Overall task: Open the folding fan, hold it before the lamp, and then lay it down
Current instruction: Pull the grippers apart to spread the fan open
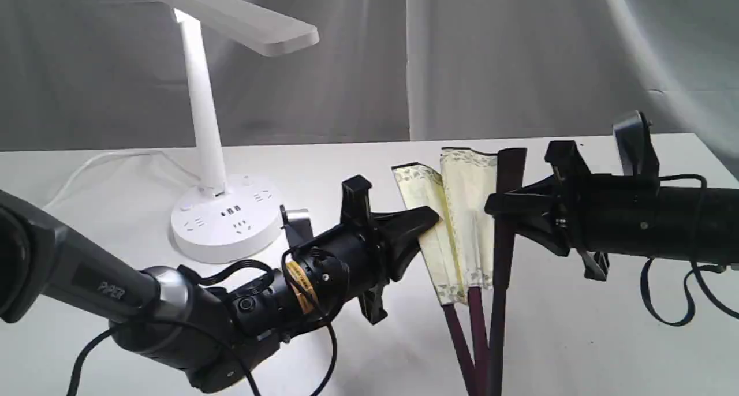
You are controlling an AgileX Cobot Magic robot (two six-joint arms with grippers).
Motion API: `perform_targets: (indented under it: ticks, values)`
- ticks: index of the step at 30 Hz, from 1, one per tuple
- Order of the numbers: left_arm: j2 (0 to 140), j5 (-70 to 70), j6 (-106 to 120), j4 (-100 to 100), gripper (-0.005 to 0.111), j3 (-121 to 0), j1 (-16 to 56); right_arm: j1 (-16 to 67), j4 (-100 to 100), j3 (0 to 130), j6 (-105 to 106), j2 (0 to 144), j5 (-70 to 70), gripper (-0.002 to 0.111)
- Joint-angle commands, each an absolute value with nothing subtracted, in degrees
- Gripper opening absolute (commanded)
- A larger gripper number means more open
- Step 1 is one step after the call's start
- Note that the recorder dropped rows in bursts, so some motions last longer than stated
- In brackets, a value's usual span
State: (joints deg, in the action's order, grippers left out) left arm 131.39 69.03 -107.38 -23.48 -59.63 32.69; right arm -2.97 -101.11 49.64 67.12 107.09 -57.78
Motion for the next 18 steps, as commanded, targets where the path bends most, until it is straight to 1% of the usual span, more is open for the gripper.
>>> perform_targets:
  ticks: [1,7,18]
  values:
    - [130.45,69.96,-108.22,-20.61,0.000,-59.00,32.62,-2.87,-99.95,49.49,68.58,106.43,-57.38,0.000]
    - [127.39,69.96,-105.82,-12.75,0.000,-54.48,32.62,-2.87,-99.95,49.49,68.58,106.43,-57.25,0.000]
    - [124.89,69.96,-103.37,-12.11,0.000,-53.28,32.62,-2.87,-99.95,49.49,67.44,106.43,-57.37,0.000]
